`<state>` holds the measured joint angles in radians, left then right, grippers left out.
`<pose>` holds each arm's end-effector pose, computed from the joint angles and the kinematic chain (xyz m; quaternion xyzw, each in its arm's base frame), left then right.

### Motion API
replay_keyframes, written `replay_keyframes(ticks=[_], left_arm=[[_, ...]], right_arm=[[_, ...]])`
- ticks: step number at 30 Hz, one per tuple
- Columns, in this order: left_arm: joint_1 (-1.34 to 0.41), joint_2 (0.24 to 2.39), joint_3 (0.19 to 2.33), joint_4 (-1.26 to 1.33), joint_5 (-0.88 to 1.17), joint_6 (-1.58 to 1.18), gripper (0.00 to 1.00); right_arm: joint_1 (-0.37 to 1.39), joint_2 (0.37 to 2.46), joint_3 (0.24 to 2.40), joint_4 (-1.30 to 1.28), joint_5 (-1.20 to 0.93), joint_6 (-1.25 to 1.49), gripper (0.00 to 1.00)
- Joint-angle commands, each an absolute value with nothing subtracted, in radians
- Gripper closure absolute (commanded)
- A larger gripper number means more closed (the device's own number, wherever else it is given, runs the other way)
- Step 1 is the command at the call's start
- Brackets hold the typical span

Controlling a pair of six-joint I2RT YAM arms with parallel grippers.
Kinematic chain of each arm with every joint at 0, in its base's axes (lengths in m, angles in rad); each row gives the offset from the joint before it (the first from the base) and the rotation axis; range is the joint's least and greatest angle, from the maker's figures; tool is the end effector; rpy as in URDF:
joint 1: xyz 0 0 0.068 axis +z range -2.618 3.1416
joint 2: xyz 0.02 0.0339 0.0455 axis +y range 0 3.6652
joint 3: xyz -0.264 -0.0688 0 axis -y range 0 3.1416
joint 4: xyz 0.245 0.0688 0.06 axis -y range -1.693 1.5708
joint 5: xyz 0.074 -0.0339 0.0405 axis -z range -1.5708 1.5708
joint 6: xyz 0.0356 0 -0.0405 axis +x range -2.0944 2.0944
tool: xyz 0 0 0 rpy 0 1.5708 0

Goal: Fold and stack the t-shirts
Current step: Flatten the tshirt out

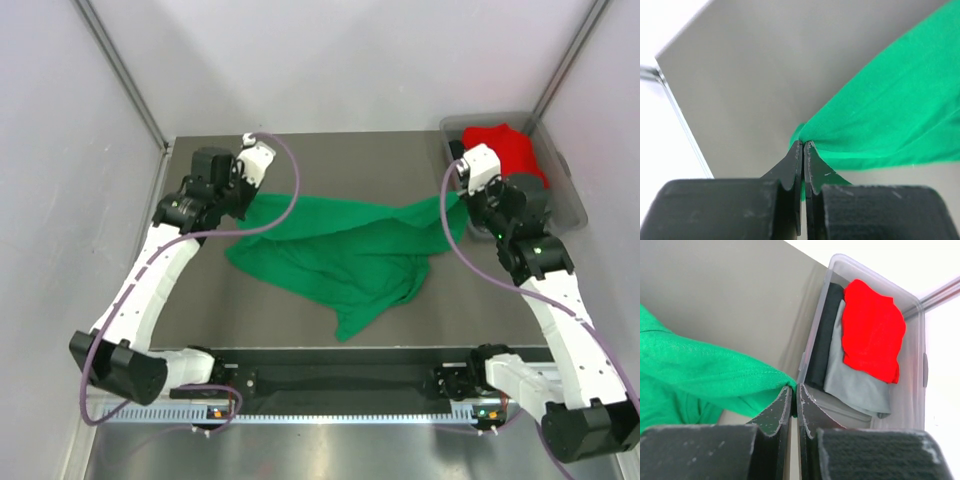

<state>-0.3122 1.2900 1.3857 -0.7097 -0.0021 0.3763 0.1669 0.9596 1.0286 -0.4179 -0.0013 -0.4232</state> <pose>0.2613 -0.0843 0.3872 0.2991 0.8358 0.0157 0.4601 0.2088 0.0352 0.3690 -0.2385 0.7836 -0.0728 0.5690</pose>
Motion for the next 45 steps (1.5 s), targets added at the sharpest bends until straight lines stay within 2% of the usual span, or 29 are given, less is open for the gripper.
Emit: replay_keyframes(ticks=[1,4,8,12,14,15,17,19,20,22,24,27,32,36,41,45], left_arm=[[-0.308,1.2,1.319,-0.742,-0.015,0.388,1.0],[-0.305,1.143,1.298,-0.743,-0.005,0.426,1.0],[-0.305,1.201,1.275,-0.66,-0.024,0.485,1.0],[-0.302,1.444,1.301,-0.534,-0.077,0.52,1.0],[-0.292,1.558,1.368,-0.49,-0.095,0.526,0.99],[-0.288,1.682,1.405,-0.46,-0.11,0.526,0.98],[-0.284,1.803,1.546,-0.439,-0.207,0.502,0.97],[-0.282,1.931,1.692,-0.431,-0.329,0.45,0.91],[-0.282,1.948,1.707,-0.413,-0.36,0.434,0.79],[-0.284,1.922,1.659,-0.351,-0.374,0.385,0.69],[-0.282,1.841,1.53,-0.328,-0.356,0.358,0.54],[-0.262,1.729,1.372,-0.336,-0.308,0.293,0.49],[-0.183,1.64,1.236,-0.362,-0.075,0.236,0.47],[-0.181,1.734,1.307,-0.448,-0.005,0.239,0.51],[-0.181,1.897,1.422,-0.552,0.075,0.232,0.62],[-0.178,1.948,1.462,-0.577,0.104,0.213,0.62]], right_arm=[[0.166,0.881,1.037,-0.428,-0.047,-0.408,1.0],[0.167,0.81,1.009,-0.436,-0.054,-0.417,1.0],[0.166,0.888,1.006,-0.416,-0.025,-0.443,1.0],[0.166,1.055,1.017,-0.301,0.035,-0.457,1.0],[0.163,1.182,1.063,-0.266,0.041,-0.453,1.0],[0.163,1.23,1.087,-0.261,0.043,-0.448,1.0],[0.164,1.358,1.159,-0.246,0.051,-0.434,1.0],[0.164,1.432,1.204,-0.238,0.06,-0.426,1.0],[0.164,1.487,1.241,-0.244,0.063,-0.419,1.0],[0.164,1.526,1.262,-0.255,0.055,-0.407,1.0],[0.164,1.517,1.243,-0.242,0.042,-0.393,1.0],[0.164,1.471,1.183,-0.218,0.028,-0.383,1.0],[0.166,1.428,1.123,-0.218,0.008,-0.379,1.0],[0.167,1.427,1.106,-0.224,0.005,-0.373,1.0],[0.169,1.407,1.088,-0.227,0.003,-0.364,1.0],[0.169,1.399,1.075,-0.225,0.003,-0.374,1.0]])
